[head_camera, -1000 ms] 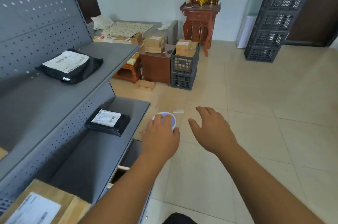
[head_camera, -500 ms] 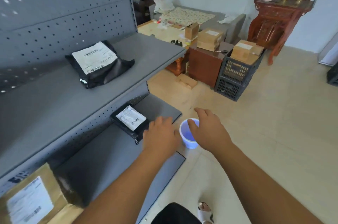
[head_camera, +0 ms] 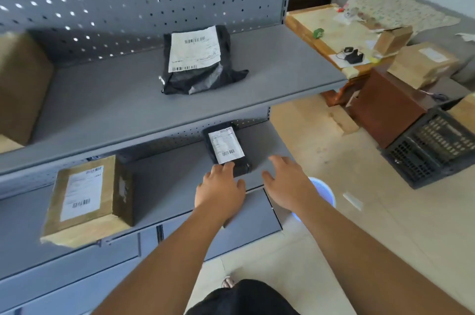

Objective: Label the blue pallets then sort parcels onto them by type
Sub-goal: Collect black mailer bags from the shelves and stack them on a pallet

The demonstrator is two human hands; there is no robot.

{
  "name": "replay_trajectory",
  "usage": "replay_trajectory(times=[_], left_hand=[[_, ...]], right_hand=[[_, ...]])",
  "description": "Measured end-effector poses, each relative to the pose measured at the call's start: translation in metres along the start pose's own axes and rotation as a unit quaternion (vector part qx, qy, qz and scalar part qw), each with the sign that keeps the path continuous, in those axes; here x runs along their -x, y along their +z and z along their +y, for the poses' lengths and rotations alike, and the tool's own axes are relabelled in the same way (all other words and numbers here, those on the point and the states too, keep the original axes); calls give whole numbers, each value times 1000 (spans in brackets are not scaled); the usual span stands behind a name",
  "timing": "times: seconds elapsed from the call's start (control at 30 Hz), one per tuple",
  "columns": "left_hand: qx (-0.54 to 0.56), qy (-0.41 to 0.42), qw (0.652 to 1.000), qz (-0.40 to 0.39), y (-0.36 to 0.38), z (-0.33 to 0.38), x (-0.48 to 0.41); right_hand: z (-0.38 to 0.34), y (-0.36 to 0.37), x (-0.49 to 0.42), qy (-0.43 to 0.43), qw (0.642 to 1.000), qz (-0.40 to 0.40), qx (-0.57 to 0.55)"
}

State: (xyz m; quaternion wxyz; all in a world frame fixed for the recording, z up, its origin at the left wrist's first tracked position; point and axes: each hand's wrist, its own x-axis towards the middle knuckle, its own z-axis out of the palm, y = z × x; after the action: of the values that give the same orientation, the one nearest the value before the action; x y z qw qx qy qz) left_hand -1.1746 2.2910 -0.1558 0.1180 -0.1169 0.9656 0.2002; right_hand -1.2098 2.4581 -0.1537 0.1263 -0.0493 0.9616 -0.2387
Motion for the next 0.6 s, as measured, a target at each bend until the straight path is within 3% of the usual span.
replay_trajectory(times=[0.6], left_hand=[[138,-129,982,-1,36,-43,-88]], right_hand=[[1,64,-119,-19,995,-97,10]])
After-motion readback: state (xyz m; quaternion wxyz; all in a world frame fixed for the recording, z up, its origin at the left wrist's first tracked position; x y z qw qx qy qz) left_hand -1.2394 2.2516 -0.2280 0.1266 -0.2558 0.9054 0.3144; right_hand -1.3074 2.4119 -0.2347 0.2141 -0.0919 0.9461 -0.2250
